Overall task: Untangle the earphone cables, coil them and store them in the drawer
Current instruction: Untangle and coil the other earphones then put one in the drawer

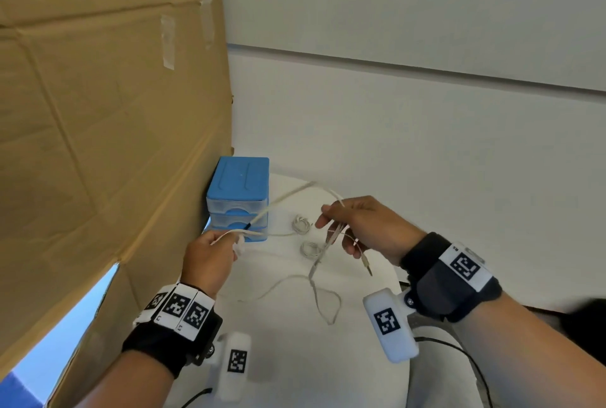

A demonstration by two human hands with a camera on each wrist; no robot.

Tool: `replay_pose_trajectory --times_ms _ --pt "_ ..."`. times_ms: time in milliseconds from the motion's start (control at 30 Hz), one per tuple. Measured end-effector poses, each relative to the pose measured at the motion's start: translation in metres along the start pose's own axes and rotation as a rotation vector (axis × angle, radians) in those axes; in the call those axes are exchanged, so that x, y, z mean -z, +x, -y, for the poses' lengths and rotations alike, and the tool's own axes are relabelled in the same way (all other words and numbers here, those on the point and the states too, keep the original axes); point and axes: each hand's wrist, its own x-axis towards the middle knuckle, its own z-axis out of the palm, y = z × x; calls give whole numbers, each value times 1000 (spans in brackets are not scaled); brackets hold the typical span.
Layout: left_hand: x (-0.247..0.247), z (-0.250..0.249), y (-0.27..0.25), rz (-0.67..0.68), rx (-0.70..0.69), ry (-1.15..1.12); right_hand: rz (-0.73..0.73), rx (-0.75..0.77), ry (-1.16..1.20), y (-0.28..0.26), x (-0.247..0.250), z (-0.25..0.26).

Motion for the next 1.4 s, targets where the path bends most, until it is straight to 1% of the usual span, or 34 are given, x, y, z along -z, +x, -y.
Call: replay_pose_trajectory --times_ms 67,100,133,167,200,267,300,333,400,433,467,567,600,667,733,800,867,933,1000,1067,1100,1133,1167,1200,1233,1267,1300,1333,1400 --pt "1 0 1 -9 2 30 33 -27 -20 4 -9 -5" --pt "0 2 2 8 9 40 47 -31 -41 5 -14 -7" --pt "0 2 0 49 10 60 63 -30 -68 7 -19 -8" --pt "-1 5 -1 95 -18 119 84 -26 -100 8 -24 -7" --pt "-2 6 -4 149 -83 205 108 -13 -139 9 -28 -4" --pt "-5 4 -13 283 -280 309 154 46 -262 10 -33 3" --pt "-7 1 -18 365 -368 308 178 80 -326 11 -35 8" --pt "-10 -3 -23 444 -425 286 204 110 -377 11 -36 13" --pt "-14 -10 -27 552 -454 193 243 147 -427 11 -37 20" --pt "-15 -11 -28 564 -447 118 238 151 -428 11 -37 23" --pt "-15 -12 -27 538 -438 58 214 149 -420 12 -36 26" --pt "-15 -12 -24 346 -423 30 69 146 -426 17 -26 31" --pt "-14 -12 -22 289 -418 16 36 163 -467 18 -21 33" --pt "-12 -13 -19 207 -392 -22 -8 207 -625 21 -10 39" --pt "-9 -12 -16 199 -352 -5 -75 254 -765 24 1 51" --pt "-9 -5 -13 237 -268 52 -199 326 -767 26 14 72" --pt "-9 0 -9 255 -133 53 -364 442 -715 26 28 98" --pt "-9 2 -5 246 -23 13 -512 545 -610 26 44 127" --pt "-8 5 0 223 33 -10 -636 630 -530 29 61 154" --pt "-6 9 4 195 91 -10 -710 669 -410 29 74 179" --pt "-5 12 5 191 135 -6 -694 667 -262 27 81 189" --pt "-3 15 6 192 187 0 -618 651 -46 22 85 197" --pt "-2 18 6 195 232 12 -485 615 210 15 86 202" --pt "-1 19 7 192 263 26 -340 578 413 10 86 205" --pt "-1 20 8 187 280 35 -244 543 468 6 86 206" --pt "0 20 9 183 291 31 -197 515 377 3 84 205" --pt "1 20 10 183 302 12 -178 492 188 3 79 200" --pt "2 20 11 187 316 -19 -159 474 -87 4 74 192" --pt "6 20 13 178 350 -99 -77 418 -756 2 62 170"
